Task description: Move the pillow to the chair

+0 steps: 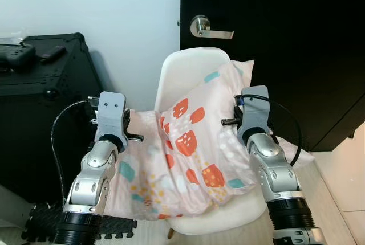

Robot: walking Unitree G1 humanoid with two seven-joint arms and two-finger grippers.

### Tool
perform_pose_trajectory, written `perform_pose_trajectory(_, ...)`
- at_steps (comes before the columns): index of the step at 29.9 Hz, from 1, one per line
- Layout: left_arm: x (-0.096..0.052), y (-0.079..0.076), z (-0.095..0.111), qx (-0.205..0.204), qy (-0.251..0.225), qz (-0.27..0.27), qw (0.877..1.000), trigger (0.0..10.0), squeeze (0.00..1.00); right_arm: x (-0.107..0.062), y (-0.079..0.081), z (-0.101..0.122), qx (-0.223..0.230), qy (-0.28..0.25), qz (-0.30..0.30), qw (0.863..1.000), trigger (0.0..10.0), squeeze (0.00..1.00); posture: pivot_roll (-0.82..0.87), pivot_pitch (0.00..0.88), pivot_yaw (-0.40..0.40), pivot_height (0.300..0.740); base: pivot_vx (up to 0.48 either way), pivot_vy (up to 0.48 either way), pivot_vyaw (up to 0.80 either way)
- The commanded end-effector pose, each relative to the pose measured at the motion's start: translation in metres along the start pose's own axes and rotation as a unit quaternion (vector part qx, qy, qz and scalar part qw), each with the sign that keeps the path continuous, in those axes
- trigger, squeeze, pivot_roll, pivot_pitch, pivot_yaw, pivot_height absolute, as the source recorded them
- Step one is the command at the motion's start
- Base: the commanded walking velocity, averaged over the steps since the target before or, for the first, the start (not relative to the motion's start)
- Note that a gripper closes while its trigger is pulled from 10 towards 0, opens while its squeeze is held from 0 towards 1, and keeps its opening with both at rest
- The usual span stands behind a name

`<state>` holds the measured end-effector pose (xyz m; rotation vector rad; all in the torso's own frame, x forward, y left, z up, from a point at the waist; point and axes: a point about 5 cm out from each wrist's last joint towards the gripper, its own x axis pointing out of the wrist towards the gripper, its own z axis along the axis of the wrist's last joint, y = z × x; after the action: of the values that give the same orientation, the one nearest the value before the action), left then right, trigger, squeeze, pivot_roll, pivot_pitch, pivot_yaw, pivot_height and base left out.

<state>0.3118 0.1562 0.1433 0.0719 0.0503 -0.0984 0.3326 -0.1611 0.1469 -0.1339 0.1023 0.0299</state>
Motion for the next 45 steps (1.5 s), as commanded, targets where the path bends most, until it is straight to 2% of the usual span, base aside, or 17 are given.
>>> perform_pose_trajectory(1,0.0000,0.0002,0.0076,0.007,-0.019,0.001,1.000,10.0,0.00,-0.0002,0.0051,0.0092,0.002,-0.024,0.011,1.000,10.0,0.00,0.02,0.081,0.025,0.740,0.000,-0.480,0.00)
perform_pose_trajectory(7,0.0001,0.0010,0.0071,-0.002,-0.017,0.009,1.000,10.0,0.00,-0.0002,0.0052,0.0097,0.001,-0.025,0.012,1.000,10.0,0.00,0.02,0.082,0.023,0.740,0.000,-0.480,0.00)
perform_pose_trajectory(9,0.0001,0.0042,0.0056,-0.028,-0.012,0.024,0.999,10.0,0.00,-0.0001,0.0053,0.0099,0.001,-0.026,0.013,1.000,10.0,0.00,0.02,0.080,0.022,0.740,0.000,0.000,0.00)
perform_pose_trajectory(12,0.0001,0.0059,0.0053,-0.036,-0.011,0.031,0.999,10.0,0.00,0.0001,0.0052,0.0103,0.000,-0.026,0.015,1.000,10.0,0.00,0.02,0.083,0.018,0.740,0.000,0.000,0.00)
perform_pose_trajectory(27,-0.0005,0.0061,0.0045,-0.044,-0.006,0.039,0.998,10.0,0.00,0.0006,0.0056,0.0122,-0.002,-0.030,0.021,0.999,10.0,0.00,0.01,0.082,0.013,0.740,0.000,0.000,0.00)
perform_pose_trajectory(31,-0.0006,0.0073,0.0035,-0.048,-0.002,0.042,0.998,10.0,0.00,0.0007,0.0059,0.0122,-0.002,-0.030,0.022,0.999,10.0,0.00,0.01,0.081,0.011,0.740,0.000,0.480,0.00)
perform_pose_trajectory(34,-0.0009,0.0087,0.0039,-0.034,-0.002,0.044,0.998,10.0,0.00,0.0011,0.0065,0.0122,-0.002,-0.030,0.024,0.999,10.0,0.00,0.01,0.082,0.011,0.740,0.000,0.000,0.00)
perform_pose_trajectory(38,0.0003,0.0095,-0.0008,-0.036,0.017,0.048,0.998,10.0,0.00,0.0008,0.0123,0.0110,0.001,-0.028,0.038,0.999,10.0,0.00,0.02,0.075,0.014,0.740,0.000,0.000,0.00)
perform_pose_trajectory(45,0.0009,0.0088,0.0001,-0.027,0.015,0.043,0.999,10.0,0.00,-0.0001,0.0138,0.0103,0.013,-0.030,0.040,0.999,10.0,0.00,0.02,0.068,0.020,0.735,0.000,0.000,0.00)
